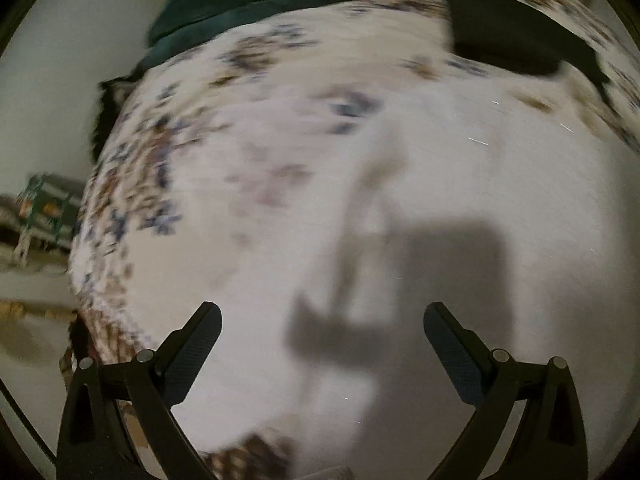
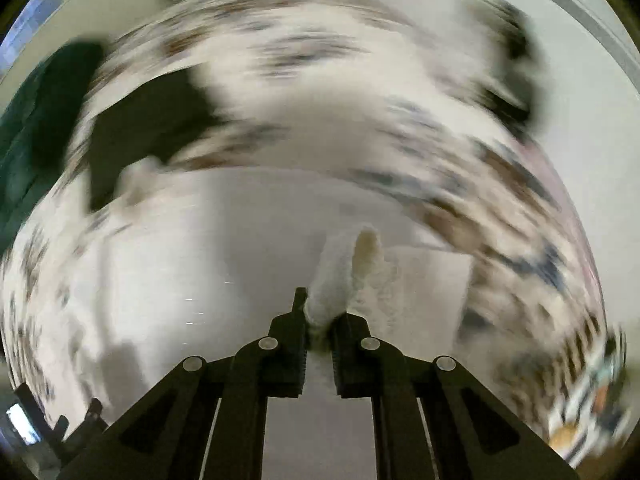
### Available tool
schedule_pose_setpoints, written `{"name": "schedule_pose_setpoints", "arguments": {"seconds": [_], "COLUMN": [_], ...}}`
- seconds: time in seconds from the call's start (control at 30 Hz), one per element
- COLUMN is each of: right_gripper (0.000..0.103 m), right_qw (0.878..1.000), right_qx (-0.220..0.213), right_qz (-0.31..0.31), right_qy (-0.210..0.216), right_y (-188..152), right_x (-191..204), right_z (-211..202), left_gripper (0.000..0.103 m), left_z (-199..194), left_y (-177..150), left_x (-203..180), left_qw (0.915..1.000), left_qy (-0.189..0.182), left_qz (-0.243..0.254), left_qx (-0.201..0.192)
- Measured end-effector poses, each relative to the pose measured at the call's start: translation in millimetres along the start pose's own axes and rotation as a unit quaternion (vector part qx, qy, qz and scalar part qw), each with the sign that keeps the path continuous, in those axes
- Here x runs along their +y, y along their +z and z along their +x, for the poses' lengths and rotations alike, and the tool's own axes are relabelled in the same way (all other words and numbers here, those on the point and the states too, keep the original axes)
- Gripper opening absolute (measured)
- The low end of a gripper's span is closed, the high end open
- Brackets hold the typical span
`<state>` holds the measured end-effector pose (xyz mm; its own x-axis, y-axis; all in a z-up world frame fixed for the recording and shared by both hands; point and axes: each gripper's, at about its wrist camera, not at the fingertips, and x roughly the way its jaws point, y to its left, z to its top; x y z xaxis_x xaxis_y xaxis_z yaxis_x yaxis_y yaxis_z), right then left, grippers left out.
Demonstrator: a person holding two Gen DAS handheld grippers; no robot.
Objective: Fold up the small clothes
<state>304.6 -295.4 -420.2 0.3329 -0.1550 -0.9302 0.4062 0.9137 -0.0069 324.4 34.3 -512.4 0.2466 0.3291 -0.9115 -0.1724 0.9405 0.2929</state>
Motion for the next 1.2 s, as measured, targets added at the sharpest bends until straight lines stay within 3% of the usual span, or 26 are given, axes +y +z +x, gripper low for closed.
{"name": "schedule_pose_setpoints", "arguments": {"seconds": [0.07, 0.2, 0.3, 0.4, 0.5, 0.57, 0.6, 0.63, 0.67, 0.77, 0.97, 1.1, 1.13, 1.2], "right_gripper": [0.010, 0.010, 0.009, 0.010, 0.017, 0.047, 0.054, 0.065, 0.070, 0.074, 0.074, 0.074, 0.074, 0.074], "right_qw": [0.998, 0.984, 0.969, 0.958, 0.961, 0.967, 0.970, 0.971, 0.972, 0.977, 0.983, 0.980, 0.979, 0.979], "right_qx": [0.012, 0.050, 0.049, 0.046, 0.075, 0.103, 0.114, 0.118, 0.119, 0.116, 0.152, 0.188, 0.194, 0.197], "right_qz": [-0.058, -0.171, -0.241, -0.282, -0.264, -0.224, -0.190, -0.161, -0.141, -0.100, -0.056, -0.039, -0.037, -0.039], "right_qy": [0.010, 0.014, 0.000, -0.024, -0.006, 0.059, 0.102, 0.128, 0.143, 0.149, 0.089, 0.054, 0.051, 0.044], "right_y": [10, -6, -31, -48, -48, -36, -31, -27, -24, -30, -66, -93, -99, -107], "right_x": [81, 230, 307, 340, 333, 309, 291, 271, 255, 206, 120, 87, 81, 75], "right_z": [24, 80, 98, 114, 120, 110, 101, 91, 83, 56, 52, 66, 68, 71], "left_gripper": [0.103, 0.103, 0.103, 0.103, 0.103, 0.103, 0.103, 0.103, 0.103, 0.103, 0.103, 0.100, 0.098, 0.094], "left_z": [10, 29, 43, 50, 54, 50, 48, 44, 41, 37, 49, 80, 91, 104], "left_y": [1, 1, -5, -11, -18, -24, -28, -34, -39, -55, -110, -153, -164, -173], "left_x": [26, 73, 97, 107, 122, 135, 142, 156, 165, 190, 233, 256, 260, 258], "left_qw": [0.9996, 0.9976, 0.9961, 0.9955, 0.9950, 0.9945, 0.9940, 0.9928, 0.9917, 0.9882, 0.9767, 0.9575, 0.9489, 0.9402], "left_qy": [0.015, 0.035, 0.041, 0.039, 0.027, 0.017, 0.009, -0.002, -0.009, -0.036, -0.062, -0.098, -0.115, -0.145], "left_qz": [-0.025, -0.059, -0.075, -0.082, -0.088, -0.096, -0.100, -0.111, -0.119, -0.138, -0.179, -0.225, -0.243, -0.255], "left_qx": [0.004, 0.012, 0.019, 0.029, 0.039, 0.039, 0.042, 0.045, 0.047, 0.057, 0.100, 0.151, 0.165, 0.174]}}
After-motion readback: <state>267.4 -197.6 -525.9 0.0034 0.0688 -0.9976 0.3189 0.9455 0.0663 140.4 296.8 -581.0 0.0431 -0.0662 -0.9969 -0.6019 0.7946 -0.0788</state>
